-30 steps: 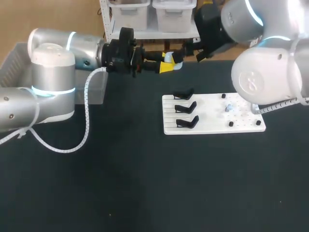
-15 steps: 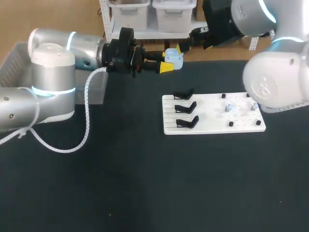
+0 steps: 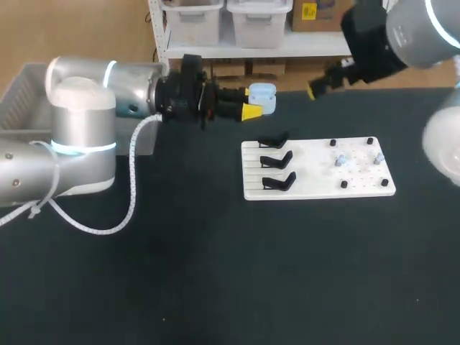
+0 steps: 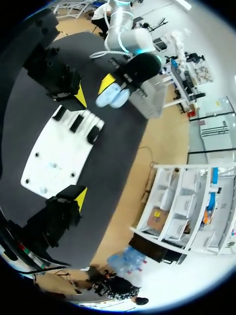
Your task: Pick up each earbud case from the left stands, insert the matching earbuds, close the lid, and place the case in the box.
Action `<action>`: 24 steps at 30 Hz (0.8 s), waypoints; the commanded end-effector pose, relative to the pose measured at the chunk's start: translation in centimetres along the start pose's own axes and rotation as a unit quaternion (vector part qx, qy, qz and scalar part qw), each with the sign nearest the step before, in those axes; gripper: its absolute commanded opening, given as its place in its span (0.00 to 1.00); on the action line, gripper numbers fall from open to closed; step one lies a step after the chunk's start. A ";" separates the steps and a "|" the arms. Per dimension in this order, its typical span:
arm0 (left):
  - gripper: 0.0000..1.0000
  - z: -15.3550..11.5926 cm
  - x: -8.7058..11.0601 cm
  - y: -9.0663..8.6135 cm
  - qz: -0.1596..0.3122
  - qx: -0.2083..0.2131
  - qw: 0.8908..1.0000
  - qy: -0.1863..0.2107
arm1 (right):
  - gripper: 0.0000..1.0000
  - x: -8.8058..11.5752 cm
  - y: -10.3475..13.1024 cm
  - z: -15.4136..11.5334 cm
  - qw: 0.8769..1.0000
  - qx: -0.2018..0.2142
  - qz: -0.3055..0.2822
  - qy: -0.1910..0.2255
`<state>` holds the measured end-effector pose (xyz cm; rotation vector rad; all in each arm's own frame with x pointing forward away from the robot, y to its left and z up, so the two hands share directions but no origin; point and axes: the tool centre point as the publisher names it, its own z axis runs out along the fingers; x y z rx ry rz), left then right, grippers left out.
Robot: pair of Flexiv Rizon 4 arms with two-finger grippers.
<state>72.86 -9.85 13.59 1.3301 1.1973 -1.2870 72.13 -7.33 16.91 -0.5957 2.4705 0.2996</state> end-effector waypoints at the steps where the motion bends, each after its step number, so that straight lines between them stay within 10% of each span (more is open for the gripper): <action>1: 0.00 0.1 0.5 -0.8 0.001 -0.015 1.000 -0.006 | 1.00 1.9 -0.7 -0.6 0.999 0.047 0.001 0.013; 24: 0.00 0.5 1.2 -0.6 -0.005 -0.002 1.000 0.009 | 1.00 9.4 -7.1 1.9 0.985 0.075 0.008 0.156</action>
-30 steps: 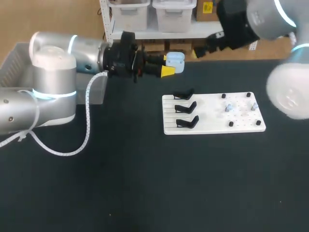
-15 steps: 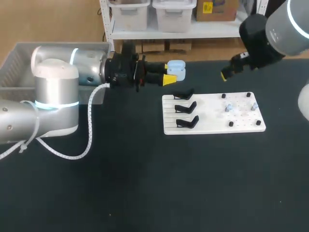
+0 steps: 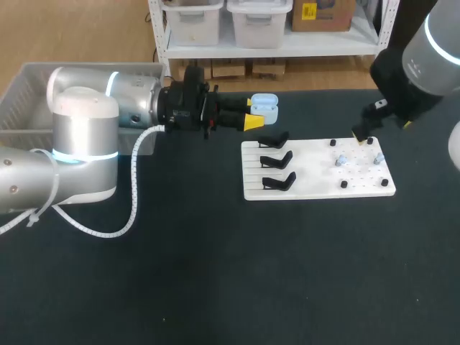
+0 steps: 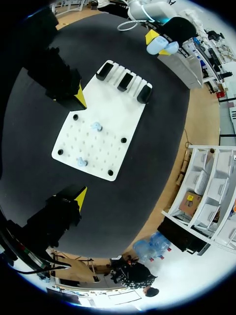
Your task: Pick up each earbud case from the left stands, insert the matching earbuds, close the lid, and place the case in the box.
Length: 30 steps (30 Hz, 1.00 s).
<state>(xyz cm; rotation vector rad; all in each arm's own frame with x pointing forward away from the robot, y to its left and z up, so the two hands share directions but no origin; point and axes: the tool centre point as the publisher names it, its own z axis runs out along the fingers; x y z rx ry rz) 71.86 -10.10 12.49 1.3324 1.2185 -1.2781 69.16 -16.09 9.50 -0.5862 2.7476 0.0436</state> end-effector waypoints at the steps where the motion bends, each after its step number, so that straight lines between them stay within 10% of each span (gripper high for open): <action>1: 0.00 0.1 0.1 0.4 -0.001 0.002 1.000 0.002 | 1.00 -0.1 -0.4 0.4 1.000 0.006 -0.005 0.016; 12: 0.00 0.1 0.1 0.4 -0.001 0.002 1.000 0.002 | 1.00 1.1 -1.0 2.2 0.998 0.014 -0.018 0.062; 15: 0.00 0.1 0.1 0.4 -0.001 0.002 1.000 0.002 | 0.59 1.3 -1.0 2.7 0.997 0.008 -0.021 0.072; 17: 0.00 0.1 0.1 0.4 -0.001 0.002 1.000 0.002 | 0.53 1.4 -0.9 3.0 0.997 0.007 -0.023 0.077; 30: 0.00 0.1 0.1 0.4 -0.001 0.002 1.000 0.002 | 0.59 2.6 -0.8 5.2 0.992 0.021 -0.013 0.122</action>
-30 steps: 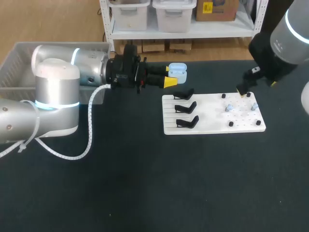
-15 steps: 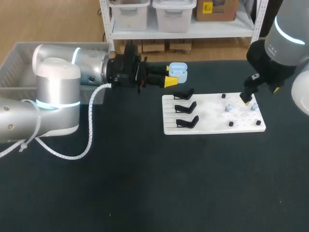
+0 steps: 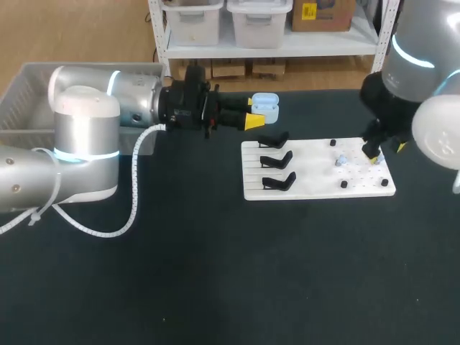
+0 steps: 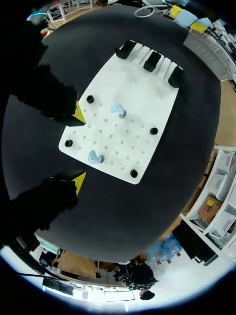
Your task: Pick up each earbud case from the left stands, insert the matching earbuds, close the lid, and place the case in the box.
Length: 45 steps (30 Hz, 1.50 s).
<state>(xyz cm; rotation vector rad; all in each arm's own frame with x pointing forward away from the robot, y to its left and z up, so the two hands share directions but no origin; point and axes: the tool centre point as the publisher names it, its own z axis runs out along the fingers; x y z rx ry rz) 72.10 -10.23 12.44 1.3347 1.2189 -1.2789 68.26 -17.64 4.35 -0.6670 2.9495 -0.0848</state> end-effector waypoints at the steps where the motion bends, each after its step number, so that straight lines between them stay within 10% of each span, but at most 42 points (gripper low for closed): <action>1: 0.00 0.0 0.0 0.1 0.000 0.001 1.000 0.001 | 0.58 -0.6 0.1 0.7 1.000 0.003 0.007 0.010; 12: 0.00 0.0 0.0 0.1 0.000 0.001 1.000 0.001 | 0.38 -0.5 -0.4 1.8 0.999 0.023 0.023 0.021; 45: 0.00 0.0 0.0 0.1 0.000 0.001 1.000 0.001 | 0.39 -0.7 -1.1 3.1 0.998 0.048 0.048 0.005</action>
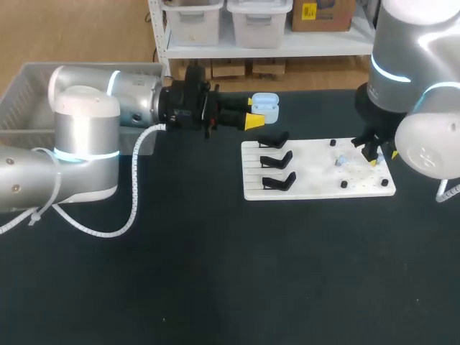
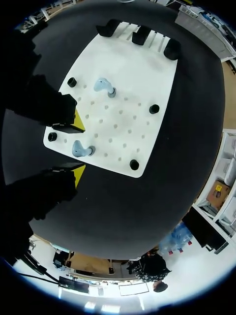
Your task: Pick up each earbud case from the left stands, insert the matching earbuds, close the lid, and place the case in the box.
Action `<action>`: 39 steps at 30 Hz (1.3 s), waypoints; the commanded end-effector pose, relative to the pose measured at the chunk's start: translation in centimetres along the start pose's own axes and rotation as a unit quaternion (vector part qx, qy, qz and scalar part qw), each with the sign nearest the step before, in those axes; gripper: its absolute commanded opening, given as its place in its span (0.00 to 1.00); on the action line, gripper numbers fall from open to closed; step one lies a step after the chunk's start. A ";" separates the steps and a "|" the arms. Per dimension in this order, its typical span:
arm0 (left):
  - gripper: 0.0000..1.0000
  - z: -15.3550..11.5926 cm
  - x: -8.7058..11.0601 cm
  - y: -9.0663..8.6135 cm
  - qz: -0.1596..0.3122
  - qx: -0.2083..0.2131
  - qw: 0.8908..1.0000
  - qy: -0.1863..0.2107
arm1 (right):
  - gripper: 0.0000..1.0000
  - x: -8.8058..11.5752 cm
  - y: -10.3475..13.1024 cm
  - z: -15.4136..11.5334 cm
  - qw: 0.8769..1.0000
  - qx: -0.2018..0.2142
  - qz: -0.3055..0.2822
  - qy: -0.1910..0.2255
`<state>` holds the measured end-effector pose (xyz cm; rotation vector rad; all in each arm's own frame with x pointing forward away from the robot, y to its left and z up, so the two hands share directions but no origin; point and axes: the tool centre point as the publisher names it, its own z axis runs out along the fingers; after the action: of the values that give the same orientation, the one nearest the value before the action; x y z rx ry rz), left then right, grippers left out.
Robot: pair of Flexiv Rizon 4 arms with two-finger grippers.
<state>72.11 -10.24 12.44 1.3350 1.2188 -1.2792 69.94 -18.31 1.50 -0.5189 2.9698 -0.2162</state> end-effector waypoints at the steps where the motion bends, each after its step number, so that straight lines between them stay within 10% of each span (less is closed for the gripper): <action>1: 0.00 0.0 0.0 0.1 0.000 0.001 1.000 0.001 | 0.39 0.2 0.0 0.1 1.000 0.003 0.001 -0.005; 30: 0.00 0.0 0.0 0.1 0.000 0.001 1.000 0.001 | 0.31 -0.3 0.1 0.7 1.000 0.007 -0.001 -0.006; 39: 0.00 0.0 0.0 0.1 0.000 0.001 1.000 0.001 | 0.00 -0.3 0.1 0.6 1.000 0.015 -0.001 -0.005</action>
<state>72.11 -10.24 12.44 1.3351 1.2187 -1.2791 70.41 -18.31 0.93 -0.5215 2.9555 -0.2509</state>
